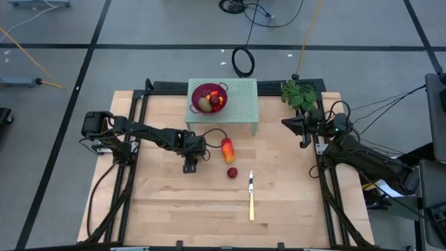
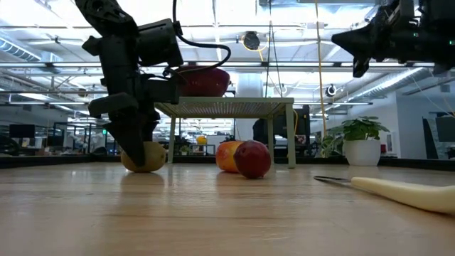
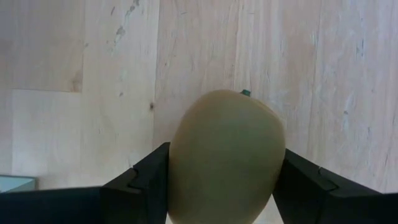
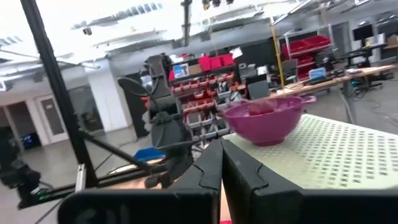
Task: Pick & Place Fruit
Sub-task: Put the kiwi into violet strainer bowl on the shelf
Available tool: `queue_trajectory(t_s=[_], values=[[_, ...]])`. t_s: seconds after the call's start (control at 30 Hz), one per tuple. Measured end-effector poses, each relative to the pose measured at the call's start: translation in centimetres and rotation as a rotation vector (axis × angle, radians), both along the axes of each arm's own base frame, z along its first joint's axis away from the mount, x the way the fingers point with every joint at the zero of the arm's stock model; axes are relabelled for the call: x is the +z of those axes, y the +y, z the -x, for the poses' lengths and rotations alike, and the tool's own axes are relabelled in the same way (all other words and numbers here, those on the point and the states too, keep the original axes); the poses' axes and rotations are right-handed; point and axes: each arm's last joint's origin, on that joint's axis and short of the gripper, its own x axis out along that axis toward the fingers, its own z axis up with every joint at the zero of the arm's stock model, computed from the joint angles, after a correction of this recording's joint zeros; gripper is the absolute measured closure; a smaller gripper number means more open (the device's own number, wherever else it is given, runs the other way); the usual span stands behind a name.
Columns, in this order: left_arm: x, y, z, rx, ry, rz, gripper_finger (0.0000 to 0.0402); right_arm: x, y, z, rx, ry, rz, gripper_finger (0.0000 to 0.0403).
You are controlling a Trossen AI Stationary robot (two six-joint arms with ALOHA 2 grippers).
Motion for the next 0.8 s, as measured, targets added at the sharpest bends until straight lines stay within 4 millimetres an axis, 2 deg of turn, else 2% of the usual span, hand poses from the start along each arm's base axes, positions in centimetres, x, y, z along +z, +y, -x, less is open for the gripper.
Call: queue_trajectory(t_s=[0.13, 0.3, 0.8], values=[[0.0, 0.0, 0.0, 0.0, 0.0, 0.0, 0.0186, 1.0, 0.3, -0.4, 0.029, 0.114, -0.009, 0.0403], [0.0, 0.0, 0.0, 0.011, -0.001, -0.003, 0.0186, 0.7, 0.9, -0.7, -0.018, 0.281, -0.004, 0.0403], [0.0, 0.0, 0.0, 0.023, -0.001, 0.0, 0.0186, 0.3, 2.9, 1.1, -0.061, 0.326, 0.047, 0.0403]])
